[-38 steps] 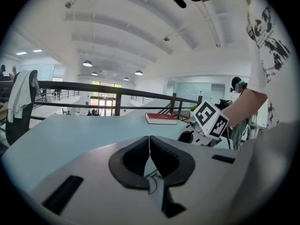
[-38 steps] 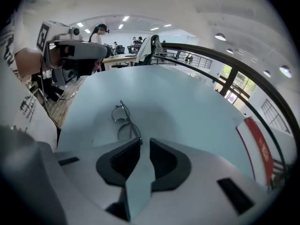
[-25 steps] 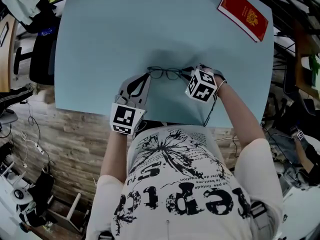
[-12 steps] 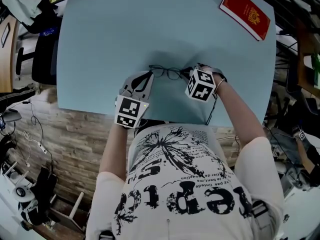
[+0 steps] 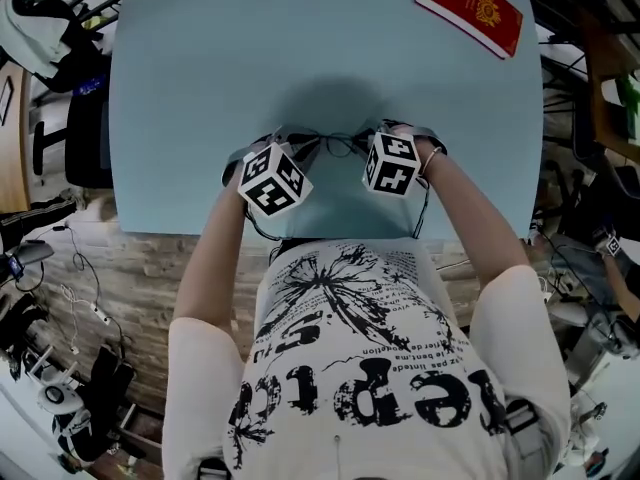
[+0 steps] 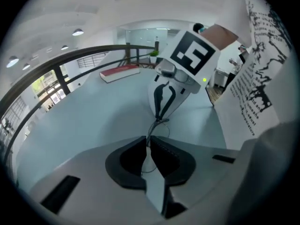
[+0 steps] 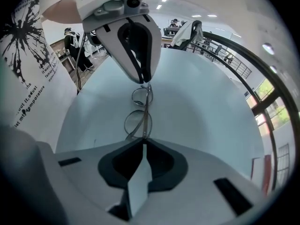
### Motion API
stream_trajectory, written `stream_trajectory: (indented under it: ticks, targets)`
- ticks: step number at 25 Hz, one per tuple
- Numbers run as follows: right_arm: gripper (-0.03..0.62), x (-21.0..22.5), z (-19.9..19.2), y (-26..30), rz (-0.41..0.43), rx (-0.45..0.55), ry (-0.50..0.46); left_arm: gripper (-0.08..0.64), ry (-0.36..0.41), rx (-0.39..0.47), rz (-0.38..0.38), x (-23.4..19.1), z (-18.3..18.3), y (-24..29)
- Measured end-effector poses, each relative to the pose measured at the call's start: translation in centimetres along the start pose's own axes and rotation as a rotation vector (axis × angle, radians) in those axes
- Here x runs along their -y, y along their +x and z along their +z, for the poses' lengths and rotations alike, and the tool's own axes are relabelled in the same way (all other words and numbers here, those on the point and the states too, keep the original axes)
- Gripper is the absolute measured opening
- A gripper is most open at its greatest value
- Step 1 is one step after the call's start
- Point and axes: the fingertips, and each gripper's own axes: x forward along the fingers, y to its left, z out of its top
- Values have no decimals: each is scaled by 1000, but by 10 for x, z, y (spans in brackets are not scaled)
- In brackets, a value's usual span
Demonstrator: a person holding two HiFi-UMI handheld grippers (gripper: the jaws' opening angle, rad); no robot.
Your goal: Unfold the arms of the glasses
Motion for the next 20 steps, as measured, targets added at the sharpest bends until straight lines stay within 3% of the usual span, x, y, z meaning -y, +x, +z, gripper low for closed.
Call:
stream_trajectory:
  ticks: [2,4,13,20]
  targets:
    - [35,-1,0,0,6,1,5,84,57,-52,-66,5,0,11]
    - [35,-1,-1,0,9,-1,9,97,102,-75,-103,7,3,19]
    - [35,-1,-7,-2,6,-2,36,106,341,-185,-136,18,11,48]
    - [35,-3,-11,-6,20,3,55,41,376,-164,-143,20,17,53]
